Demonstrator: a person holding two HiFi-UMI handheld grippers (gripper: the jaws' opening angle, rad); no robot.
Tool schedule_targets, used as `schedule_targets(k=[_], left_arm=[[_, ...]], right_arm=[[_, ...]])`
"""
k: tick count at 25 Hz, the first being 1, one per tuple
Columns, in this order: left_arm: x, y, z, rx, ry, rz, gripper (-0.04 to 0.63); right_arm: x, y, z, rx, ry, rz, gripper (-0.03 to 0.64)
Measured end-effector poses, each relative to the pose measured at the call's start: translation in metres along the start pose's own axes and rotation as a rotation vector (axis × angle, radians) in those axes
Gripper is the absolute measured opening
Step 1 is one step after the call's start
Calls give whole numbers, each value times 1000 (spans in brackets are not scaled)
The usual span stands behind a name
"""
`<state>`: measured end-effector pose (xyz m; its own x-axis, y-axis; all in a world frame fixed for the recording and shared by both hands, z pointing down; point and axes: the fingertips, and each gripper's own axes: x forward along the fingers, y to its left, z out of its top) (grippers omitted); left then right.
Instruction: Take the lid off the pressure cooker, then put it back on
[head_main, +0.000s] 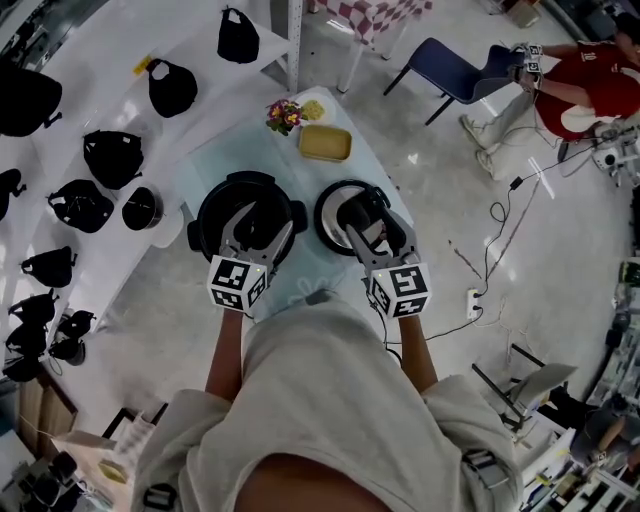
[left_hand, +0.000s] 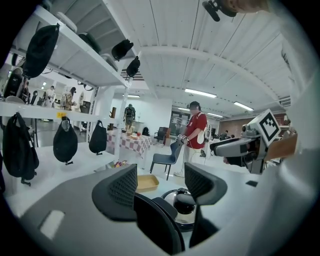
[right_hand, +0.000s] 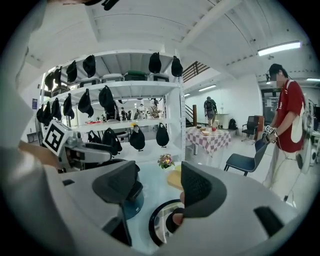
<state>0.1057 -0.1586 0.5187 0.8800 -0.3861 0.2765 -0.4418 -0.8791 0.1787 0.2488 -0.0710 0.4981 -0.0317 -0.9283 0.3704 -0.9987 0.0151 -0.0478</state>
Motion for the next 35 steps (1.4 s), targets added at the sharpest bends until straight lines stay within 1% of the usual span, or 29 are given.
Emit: schedule_targets(k=[5, 9, 12, 17, 23, 28, 30, 32, 33, 35], left_arm=[[-3, 3, 3, 1, -1, 10, 279], [-7, 10, 3, -3, -1, 31, 279], [-12, 13, 3, -8, -2, 46, 279], [-18, 21, -2, -20, 5, 74, 279], [-28, 30, -8, -29, 23, 114, 279], [-38, 40, -11, -36, 35, 156, 278], [-41, 43, -12, -40, 40, 174, 278], [-45, 46, -13, -42, 45, 189, 278], [-47, 47, -13, -42, 47, 196, 278], [-51, 51, -15, -47, 49, 210, 278]], right_arm=[[26, -14, -46, 2, 144, 26, 284], [57, -26, -94, -19, 296, 72, 291], [75, -39, -131, -18, 410, 86, 295], [98, -50, -174, -5, 560, 130, 301], [122, -57, -210, -21, 703, 145, 302], [138, -61, -242, -88, 850, 161, 310], [141, -65, -252, -109, 895, 148, 310], [139, -73, -261, -124, 939, 104, 310], [138, -76, -264, -120, 954, 90, 308], [141, -68, -268, -66, 941, 129, 308]])
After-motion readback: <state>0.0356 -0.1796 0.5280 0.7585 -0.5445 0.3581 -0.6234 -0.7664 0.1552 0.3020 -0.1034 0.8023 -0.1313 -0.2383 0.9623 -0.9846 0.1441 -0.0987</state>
